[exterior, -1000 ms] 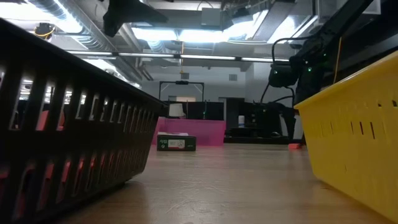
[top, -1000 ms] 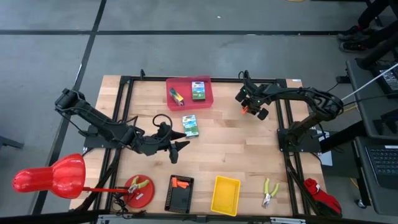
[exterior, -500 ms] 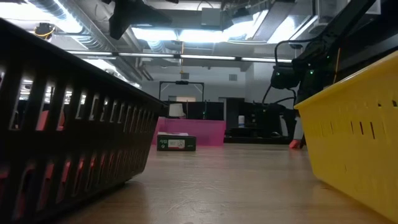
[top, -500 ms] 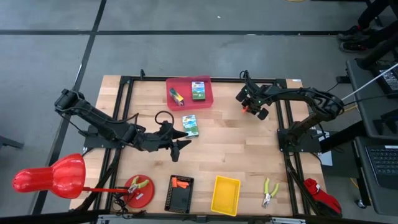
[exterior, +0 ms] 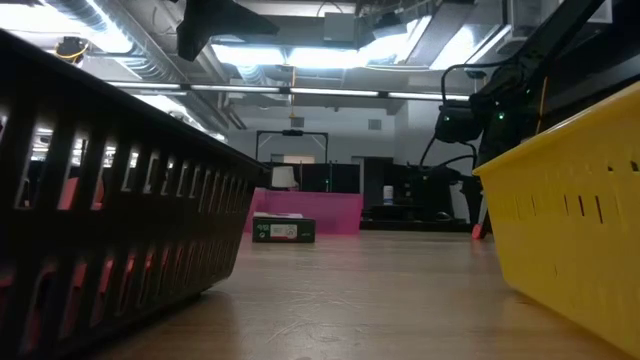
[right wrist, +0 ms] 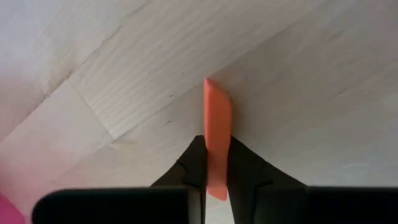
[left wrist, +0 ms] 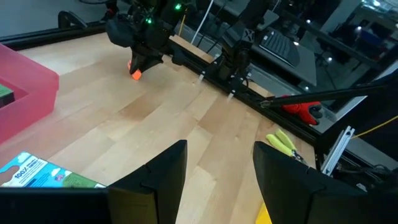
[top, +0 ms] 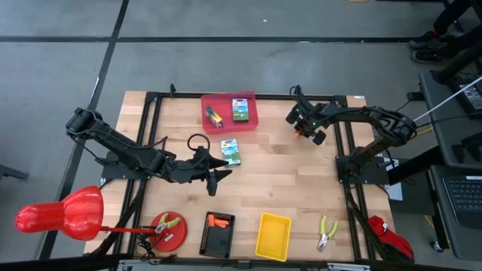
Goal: Pick & Place School Supplies
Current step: Put the orange eraser into the black bin
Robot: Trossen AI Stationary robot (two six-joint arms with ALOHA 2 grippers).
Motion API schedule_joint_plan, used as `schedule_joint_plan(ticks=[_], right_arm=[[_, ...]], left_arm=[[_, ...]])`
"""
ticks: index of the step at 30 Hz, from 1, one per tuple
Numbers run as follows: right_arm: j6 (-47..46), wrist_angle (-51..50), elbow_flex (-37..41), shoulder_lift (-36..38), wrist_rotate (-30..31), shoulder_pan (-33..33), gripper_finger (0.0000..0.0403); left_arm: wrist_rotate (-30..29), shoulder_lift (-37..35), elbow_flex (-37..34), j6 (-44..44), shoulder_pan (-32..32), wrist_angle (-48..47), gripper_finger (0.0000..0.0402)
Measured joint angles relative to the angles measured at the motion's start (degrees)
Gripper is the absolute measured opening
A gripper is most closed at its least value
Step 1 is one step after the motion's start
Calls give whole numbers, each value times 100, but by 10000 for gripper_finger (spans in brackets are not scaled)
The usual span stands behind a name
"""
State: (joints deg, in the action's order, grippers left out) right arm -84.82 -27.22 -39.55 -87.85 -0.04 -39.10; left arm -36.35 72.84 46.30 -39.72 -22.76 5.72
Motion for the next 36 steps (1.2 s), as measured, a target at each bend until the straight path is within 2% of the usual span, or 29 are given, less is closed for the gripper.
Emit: schedule_joint_plan(ticks=[8,12,14,20,27,30,34,36], right_arm=[[239,-59,29,219,165,848,36],[200,21,22,678,316,1666,36],[34,38,22,943,418,2114,36],[-128,1124,4,1473,340,3538,36],[-23,2572,0,1429,-87,4989,36],[-21,2769,-214,1304,-58,5387,36],[425,2692,-715,956,61,5625,36],[625,2613,-1025,723,68,5677,36]], left_arm=[[-294,0,0,-26,0,-172,182],[-769,0,0,-611,22,-739,182],[-805,0,0,-1016,80,-1114,182],[25,0,0,-1390,232,-1901,182],[998,0,0,-1500,207,-2577,182],[1264,0,0,-1346,81,-2382,182],[1379,0,0,-1305,-85,-1739,182],[1820,36,0,-1220,-56,-1042,182]])
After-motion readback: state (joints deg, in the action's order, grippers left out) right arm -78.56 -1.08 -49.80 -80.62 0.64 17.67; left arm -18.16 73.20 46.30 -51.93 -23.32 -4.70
